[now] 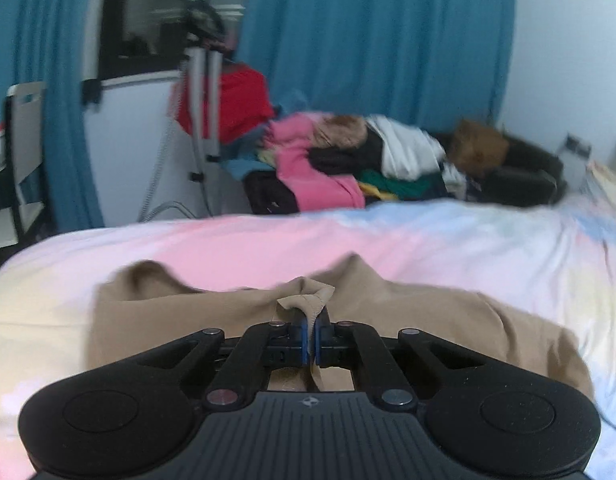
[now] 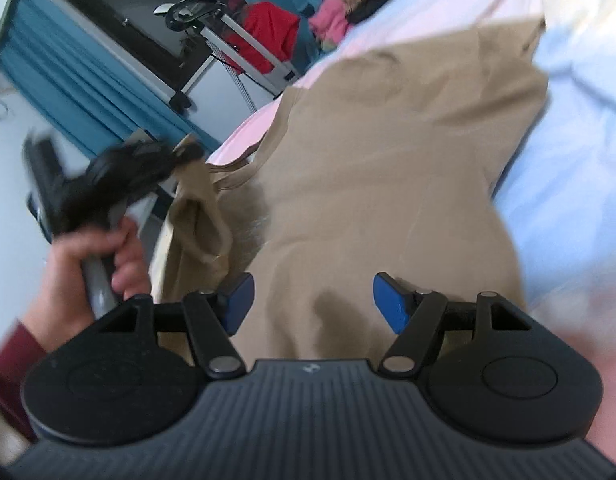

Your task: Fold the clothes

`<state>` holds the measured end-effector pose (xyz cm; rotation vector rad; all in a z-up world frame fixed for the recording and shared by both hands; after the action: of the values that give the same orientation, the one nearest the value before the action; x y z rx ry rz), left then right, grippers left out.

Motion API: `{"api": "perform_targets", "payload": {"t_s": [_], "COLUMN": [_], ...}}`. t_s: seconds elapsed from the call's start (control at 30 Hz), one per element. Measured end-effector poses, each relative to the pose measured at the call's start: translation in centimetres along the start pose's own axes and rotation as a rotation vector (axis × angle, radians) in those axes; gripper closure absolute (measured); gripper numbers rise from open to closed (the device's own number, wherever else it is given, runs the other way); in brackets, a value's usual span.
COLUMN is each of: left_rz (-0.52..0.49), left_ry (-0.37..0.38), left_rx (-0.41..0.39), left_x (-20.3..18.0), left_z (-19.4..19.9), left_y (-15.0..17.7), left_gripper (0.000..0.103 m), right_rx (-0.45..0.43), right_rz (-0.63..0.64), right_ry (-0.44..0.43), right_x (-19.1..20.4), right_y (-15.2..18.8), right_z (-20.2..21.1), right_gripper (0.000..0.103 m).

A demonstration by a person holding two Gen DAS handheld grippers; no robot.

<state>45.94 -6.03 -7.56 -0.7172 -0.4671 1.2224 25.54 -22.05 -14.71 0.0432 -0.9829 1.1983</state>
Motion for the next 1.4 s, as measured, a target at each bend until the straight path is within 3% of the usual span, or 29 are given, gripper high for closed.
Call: {"api": "perform_targets", "payload": {"t_s": [0.1,0.2,0.3,0.37,0.53,0.67,0.77,0.83,0.93,1.0,1.07,1.1,1.13,1.17,1.33,1.4], "left_rz": [-0.006,-0.009,-0.028,-0.019,0.042,0.29,0.547,0.643,0.699,0.695,0.677,0.668,0.66,0.658,0.49,0.407], "left_ry": [-0.04,-0.045,-0.031,-0.026,0.05,0.108,0.145,0.127,0.137,0.177,0.179,0.18,0.18,0.16,0.135,0.114], "left_rx": [0.061,0.101,0.107,0.103,0.105,0.219,0.309,0.33,0.36,0.383,0.476,0.522,0.567,0.602,0.662,0.699], "left_x": [-2.0,-2.3,-2.3,-1.9,1.2,7.5,13.2,16.2,18.8,19.1,18.5,18.1,17.8,17.7,14.3,12.6], "left_z": [-3.9,-5.8,-4.8,-2.1,9.9,19.0,24.1,26.7,29.3,30.1,29.0,28.5,27.9,27.6,27.3,27.3], "left_y": [1.4,3.2,4.2,4.8,10.0,17.9,25.2,29.1,33.2,34.8,36.1,36.7,37.2,37.4,36.0,35.7], "left_gripper": [0.098,0.088,0.059,0.041,0.028,0.022,0.022,0.022,0.022,0.022,0.023,0.026,0.043,0.05,0.049,0.062], "right_rx": [-0.004,-0.009,-0.003,-0.003,-0.019,-0.035,-0.032,-0.029,-0.04,-0.043,-0.044,-0.046,-0.047,-0.049,-0.045,-0.032], "right_rz": [0.009,0.022,0.027,0.033,0.071,0.105,0.12,0.143,0.19,0.191,0.176,0.167,0.166,0.166,0.168,0.171], "right_ry": [0.001,0.008,0.007,0.002,-0.039,-0.08,-0.1,-0.102,-0.078,-0.055,-0.037,-0.032,-0.018,-0.003,0.066,0.072], "right_x": [-0.1,-0.4,-0.7,-0.6,0.6,1.9,2.6,3.2,4.0,4.0,3.9,3.7,3.6,3.4,2.5,2.3], "right_y": [-0.1,-0.1,0.1,0.1,0.2,0.7,1.5,2.2,3.4,4.0,4.4,4.5,4.6,4.6,5.1,5.4], "right_z": [0.0,-0.2,-0.7,-0.9,-0.1,1.4,2.6,3.5,5.1,5.9,6.5,6.7,6.8,6.8,6.7,6.3], "right_gripper": [0.034,0.034,0.034,0.034,0.034,0.034,0.034,0.034,0.034,0.034,0.034,0.034,0.034,0.034,0.034,0.034]}}
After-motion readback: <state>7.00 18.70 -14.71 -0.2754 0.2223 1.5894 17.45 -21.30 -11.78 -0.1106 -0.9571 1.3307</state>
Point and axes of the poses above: each gripper's, at about its wrist camera, not at the fingertips, and z roughly against the way its jaws point, x to its left, y to its underside, the point moved 7 cm from there along -z, roughly the way its jaws point, and after that the axes turned 11 degrees about x, right-handed, at the moved point
